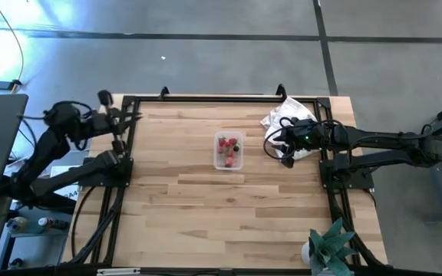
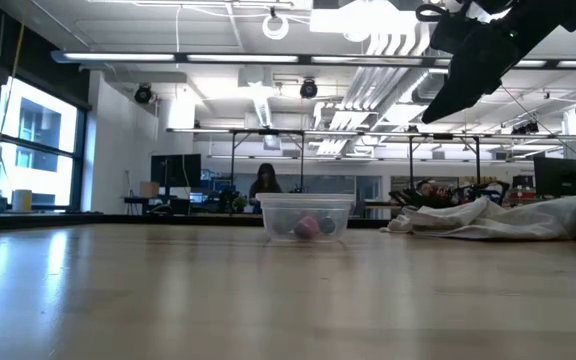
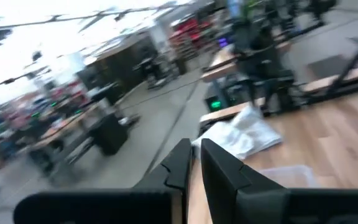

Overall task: Pick and placing Produce into tupperware
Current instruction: Return to Home Position

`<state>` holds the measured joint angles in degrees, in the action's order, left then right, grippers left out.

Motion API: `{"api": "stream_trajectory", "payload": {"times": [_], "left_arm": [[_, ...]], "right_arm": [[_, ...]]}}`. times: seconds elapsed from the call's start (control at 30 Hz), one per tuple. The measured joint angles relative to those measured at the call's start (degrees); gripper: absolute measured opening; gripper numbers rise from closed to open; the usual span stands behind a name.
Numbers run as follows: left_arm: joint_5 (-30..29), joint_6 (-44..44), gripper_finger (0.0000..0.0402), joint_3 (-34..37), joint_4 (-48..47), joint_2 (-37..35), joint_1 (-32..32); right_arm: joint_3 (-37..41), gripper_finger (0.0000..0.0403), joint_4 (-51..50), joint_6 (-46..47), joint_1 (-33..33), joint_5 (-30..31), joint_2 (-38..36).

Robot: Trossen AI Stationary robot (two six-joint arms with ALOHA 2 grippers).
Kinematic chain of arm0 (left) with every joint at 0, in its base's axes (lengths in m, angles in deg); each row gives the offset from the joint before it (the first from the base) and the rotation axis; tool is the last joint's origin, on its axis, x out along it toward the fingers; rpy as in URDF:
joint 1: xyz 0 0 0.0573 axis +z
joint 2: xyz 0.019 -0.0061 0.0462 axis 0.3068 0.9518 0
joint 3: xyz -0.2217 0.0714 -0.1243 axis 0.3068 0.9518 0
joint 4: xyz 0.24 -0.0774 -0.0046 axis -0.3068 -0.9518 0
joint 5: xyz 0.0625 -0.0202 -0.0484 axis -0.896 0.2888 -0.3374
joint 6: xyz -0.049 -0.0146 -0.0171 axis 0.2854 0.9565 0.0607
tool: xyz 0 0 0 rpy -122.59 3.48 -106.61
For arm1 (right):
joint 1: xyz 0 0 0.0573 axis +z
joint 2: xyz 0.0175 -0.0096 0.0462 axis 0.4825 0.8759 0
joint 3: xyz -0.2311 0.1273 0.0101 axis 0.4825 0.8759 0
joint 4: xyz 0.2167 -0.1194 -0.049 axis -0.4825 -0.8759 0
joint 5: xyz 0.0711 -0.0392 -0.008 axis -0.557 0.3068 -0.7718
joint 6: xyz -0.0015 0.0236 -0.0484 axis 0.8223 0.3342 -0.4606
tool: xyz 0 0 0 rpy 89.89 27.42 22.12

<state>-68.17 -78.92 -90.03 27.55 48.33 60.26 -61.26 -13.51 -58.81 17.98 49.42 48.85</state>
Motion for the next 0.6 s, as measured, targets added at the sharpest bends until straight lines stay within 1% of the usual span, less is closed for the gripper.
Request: {"api": "stream_trajectory", "payload": {"times": [0.07, 0.13, 0.17, 0.27, 0.33, 0.4, 0.5, 0.6], "left_arm": [[-3.4, 1.2, 0.0028, 0.1, -2.0, -2.6, 0.0], [-5.6, 2.3, 0.0028, 0.1, -4.3, -4.9, 0.0], [-6.0, 2.7, 0.0028, 0.1, -5.8, -5.9, 0.0], [-6.2, 4.0, 0.0028, 0.1, -9.1, -8.5, 0.0], [-6.3, 5.2, 0.0028, 0.2, -9.6, -10.6, 0.0], [-7.3, 5.5, 0.0028, 0.1, -10.3, -13.0, 0.0], [-9.5, 6.3, 0.0028, 0.1, -12.6, -16.9, 0.0], [-11.5, 7.4, 0.0028, 0.1, -14.7, -20.0, 0.0]], "right_arm": [[0.0, 0.0112, 0.0, 0.0, 0.0, 0.0, 0.0], [0.0, 0.0112, 0.0, 0.0, 0.0, 0.0, 0.0], [0.0, 0.0112, 0.0, -0.9, 0.0, 0.1, 0.0], [0.0, 0.0112, 0.0, -10.3, 0.0, 0.6, 0.0], [0.0, 0.0112, 0.0, -14.2, 0.0, 0.6, 0.0], [0.0, 0.0112, 0.0, -15.4, 0.0, 0.6, 0.0], [0.0, 0.0112, 0.0, -14.6, 0.0, 0.6, 0.0], [0.0, 0.0112, 0.0, -17.4, 0.0, 0.6, 0.0]]}}
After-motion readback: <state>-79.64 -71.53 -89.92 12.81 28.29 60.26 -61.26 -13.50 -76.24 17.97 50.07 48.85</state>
